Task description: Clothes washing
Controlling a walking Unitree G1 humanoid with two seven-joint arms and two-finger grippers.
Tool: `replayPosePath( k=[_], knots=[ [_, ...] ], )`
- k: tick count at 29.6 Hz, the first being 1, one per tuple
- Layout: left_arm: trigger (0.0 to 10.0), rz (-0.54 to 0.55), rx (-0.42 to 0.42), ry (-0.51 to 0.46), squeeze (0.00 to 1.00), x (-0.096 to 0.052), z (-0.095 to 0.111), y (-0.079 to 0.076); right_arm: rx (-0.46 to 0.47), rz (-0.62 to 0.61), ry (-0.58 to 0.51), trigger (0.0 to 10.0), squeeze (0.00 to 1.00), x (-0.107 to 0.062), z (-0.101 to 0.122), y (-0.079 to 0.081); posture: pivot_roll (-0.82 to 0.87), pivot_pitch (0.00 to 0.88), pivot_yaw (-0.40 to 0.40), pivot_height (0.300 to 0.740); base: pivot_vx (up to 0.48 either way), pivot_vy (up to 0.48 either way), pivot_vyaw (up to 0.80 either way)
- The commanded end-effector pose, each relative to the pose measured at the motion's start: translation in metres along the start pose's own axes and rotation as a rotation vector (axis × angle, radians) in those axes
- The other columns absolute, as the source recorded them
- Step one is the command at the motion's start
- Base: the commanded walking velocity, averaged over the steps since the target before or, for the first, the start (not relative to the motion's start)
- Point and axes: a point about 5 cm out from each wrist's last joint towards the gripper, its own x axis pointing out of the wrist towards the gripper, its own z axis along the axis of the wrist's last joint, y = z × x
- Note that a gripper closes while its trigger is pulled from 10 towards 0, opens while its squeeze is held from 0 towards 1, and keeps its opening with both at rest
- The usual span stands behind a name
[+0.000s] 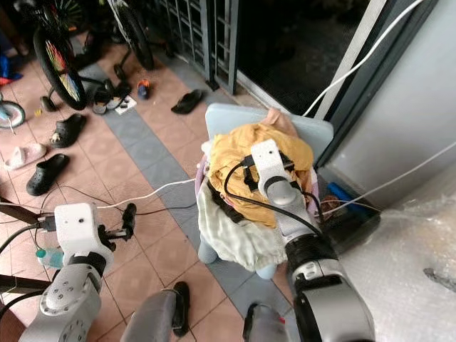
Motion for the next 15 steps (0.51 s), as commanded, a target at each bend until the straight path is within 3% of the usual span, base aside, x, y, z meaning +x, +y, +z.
replayPosePath(
  k=[1, 6, 15],
  knots=[
    [10.0, 0.009, -0.002, 0.010, 0.00, -0.006, 0.003, -0.001, -0.002, 0.039, 0.023, 0.0, 0.00, 0.003, -0.002, 0.016, 0.17, 0.316, -0.018, 0.740, 0.000, 0.000, 0.00],
    [10.0, 0.031, -0.005, 0.017, 0.00, -0.010, 0.005, 0.002, 0.012, 0.068, 0.018, 0.0, 0.00, 0.008, 0.004, 0.030, 0.18, 0.329, -0.050, 0.740, 0.000, 0.000, 0.00],
    [10.0, 0.048, -0.007, 0.039, 0.00, -0.011, 0.003, 0.001, 0.011, 0.080, 0.047, 0.0, 0.00, 0.006, -0.008, 0.029, 0.16, 0.328, -0.064, 0.740, 0.000, 0.000, 0.00]
  ],
)
